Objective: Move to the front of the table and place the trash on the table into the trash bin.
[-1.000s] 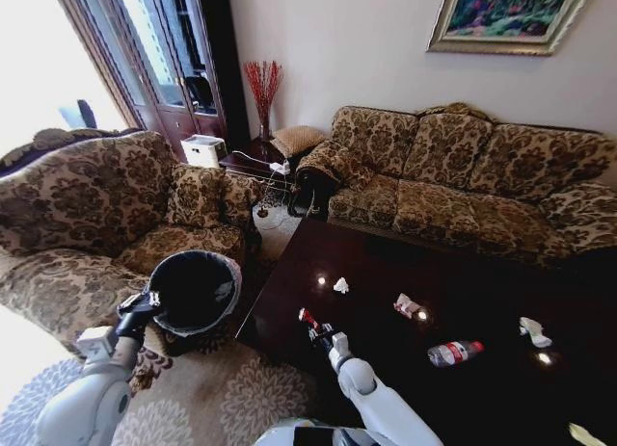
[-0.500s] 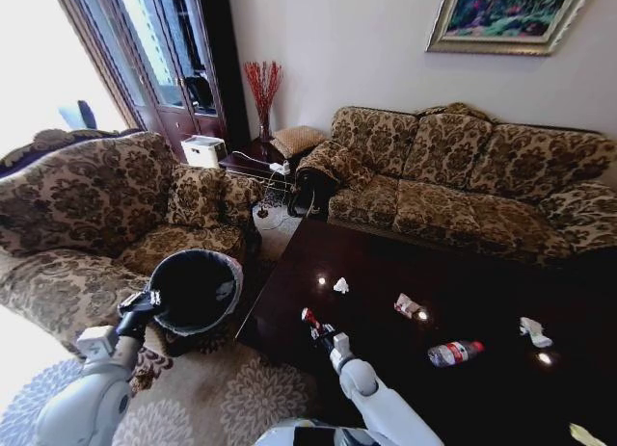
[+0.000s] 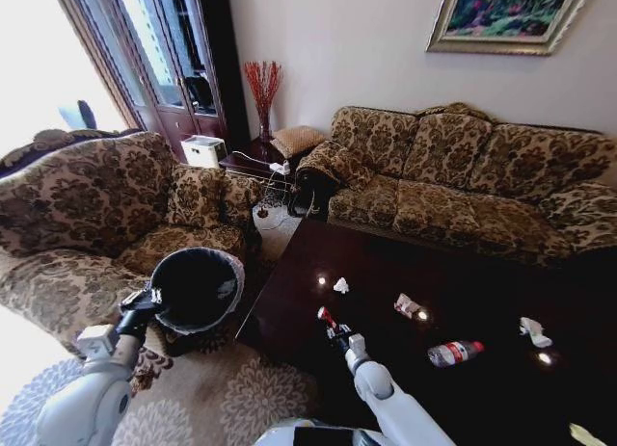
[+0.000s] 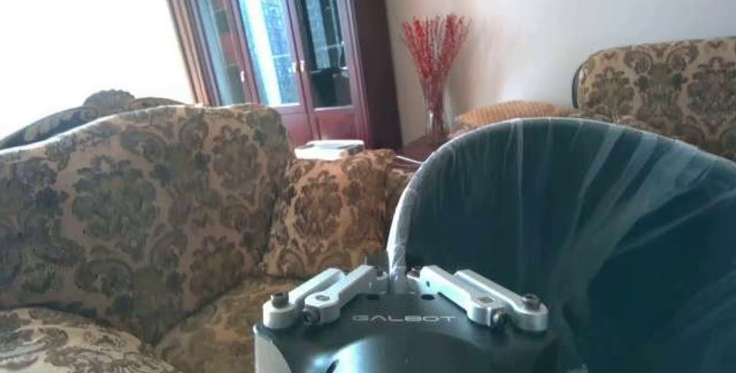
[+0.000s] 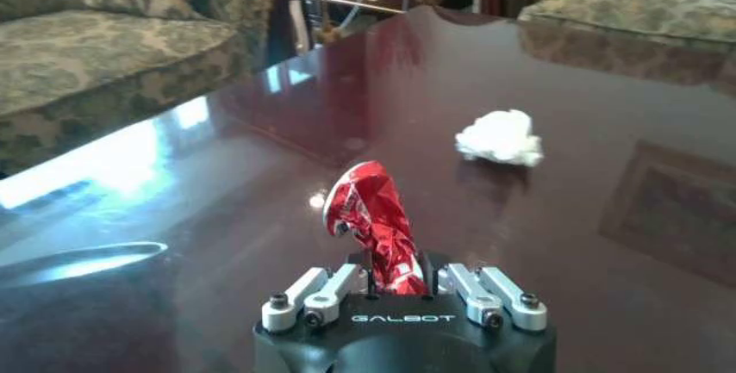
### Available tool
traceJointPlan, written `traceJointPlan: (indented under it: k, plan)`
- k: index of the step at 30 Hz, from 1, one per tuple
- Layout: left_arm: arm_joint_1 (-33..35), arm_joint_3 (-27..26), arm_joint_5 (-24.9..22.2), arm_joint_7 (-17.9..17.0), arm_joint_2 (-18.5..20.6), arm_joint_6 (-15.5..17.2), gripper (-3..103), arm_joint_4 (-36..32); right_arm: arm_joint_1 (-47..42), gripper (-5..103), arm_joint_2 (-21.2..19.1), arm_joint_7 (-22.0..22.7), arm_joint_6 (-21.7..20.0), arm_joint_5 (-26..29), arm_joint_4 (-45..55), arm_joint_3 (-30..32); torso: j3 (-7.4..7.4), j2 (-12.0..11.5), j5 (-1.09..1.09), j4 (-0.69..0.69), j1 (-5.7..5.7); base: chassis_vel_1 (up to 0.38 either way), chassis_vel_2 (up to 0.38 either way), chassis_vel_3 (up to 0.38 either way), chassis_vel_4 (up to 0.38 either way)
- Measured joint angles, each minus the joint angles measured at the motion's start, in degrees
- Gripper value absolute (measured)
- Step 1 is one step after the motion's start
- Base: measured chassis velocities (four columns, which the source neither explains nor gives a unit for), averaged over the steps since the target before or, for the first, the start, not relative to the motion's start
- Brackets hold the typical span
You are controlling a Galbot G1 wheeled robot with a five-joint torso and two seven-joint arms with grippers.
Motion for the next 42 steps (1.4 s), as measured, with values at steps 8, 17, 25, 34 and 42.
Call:
traceJointPlan:
  k: [8,17,25,34,42]
  plan:
    - [-0.06,0.17,-0.03,0.00,0.05,-0.01,2,-0.24,-2.08,22,-1.72,0.47,0.68,-1.36,3.54,3.29,0.00,0.00,0.00,0.01,0.00,0.000,0.000,0.000,0.000]
    - [-0.11,1.77,0.02,-0.02,0.55,-0.37,2,-0.59,-5.06,22,-1.49,-0.87,6.84,-10.11,7.82,6.67,0.00,0.00,0.01,0.01,0.00,0.000,0.000,0.000,0.000]
    - [-1.69,5.24,-1.28,0.67,4.71,-0.32,2,-0.09,-6.08,22,-3.81,-1.58,6.24,-9.01,19.74,11.13,-0.01,0.00,-0.01,0.02,0.00,0.000,0.000,0.000,0.000]
    - [-4.41,8.68,-7.78,2.07,16.73,1.33,2,2.17,-2.58,22,-12.52,-0.94,-0.91,4.51,33.98,14.52,-0.01,0.00,-0.02,-0.06,0.00,0.000,0.000,0.000,0.000]
    - [-13.64,17.13,-14.49,1.75,27.35,3.88,2,4.64,4.96,22,-23.45,-0.37,-7.17,24.28,45.46,13.80,0.00,0.00,-0.03,-0.06,0.01,0.000,0.000,0.000,0.000]
